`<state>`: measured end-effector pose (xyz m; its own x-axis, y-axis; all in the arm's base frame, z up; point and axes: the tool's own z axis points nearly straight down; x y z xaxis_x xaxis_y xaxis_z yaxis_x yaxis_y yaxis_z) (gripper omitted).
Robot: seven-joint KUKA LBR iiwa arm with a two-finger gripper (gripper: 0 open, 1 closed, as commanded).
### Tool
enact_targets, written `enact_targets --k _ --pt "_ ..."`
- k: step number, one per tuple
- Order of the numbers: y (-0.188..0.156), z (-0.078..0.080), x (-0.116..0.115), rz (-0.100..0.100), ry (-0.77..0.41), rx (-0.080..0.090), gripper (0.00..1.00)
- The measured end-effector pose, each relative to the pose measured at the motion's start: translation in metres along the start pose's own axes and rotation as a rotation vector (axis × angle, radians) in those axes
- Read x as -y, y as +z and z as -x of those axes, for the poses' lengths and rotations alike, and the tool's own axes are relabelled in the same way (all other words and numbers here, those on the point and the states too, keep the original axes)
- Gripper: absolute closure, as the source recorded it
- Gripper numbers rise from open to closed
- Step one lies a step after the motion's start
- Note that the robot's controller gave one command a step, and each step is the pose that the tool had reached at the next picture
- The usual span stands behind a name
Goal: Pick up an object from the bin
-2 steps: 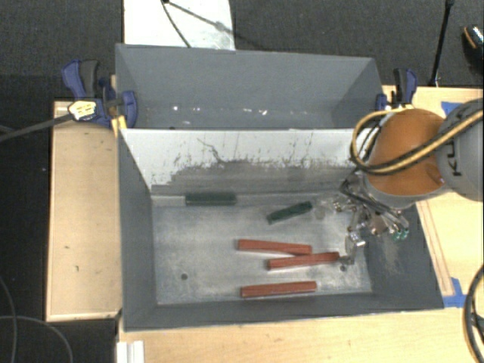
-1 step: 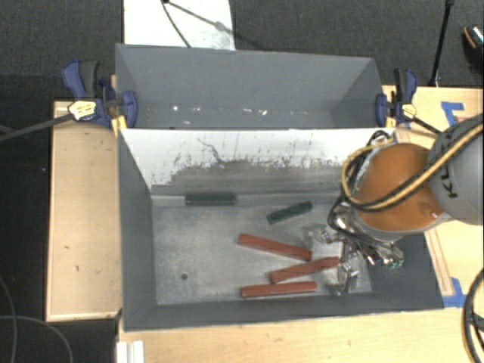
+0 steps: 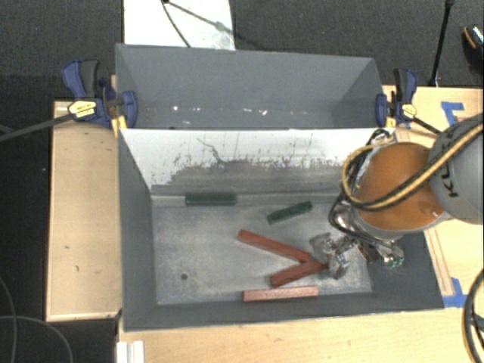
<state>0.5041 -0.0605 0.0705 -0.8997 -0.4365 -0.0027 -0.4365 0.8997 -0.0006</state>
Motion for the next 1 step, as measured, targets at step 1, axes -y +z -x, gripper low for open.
enact_targets --k 1 --pt "-0.1519 -0.0077 0.0044 -0.005 -0.042 0.006 1.0"
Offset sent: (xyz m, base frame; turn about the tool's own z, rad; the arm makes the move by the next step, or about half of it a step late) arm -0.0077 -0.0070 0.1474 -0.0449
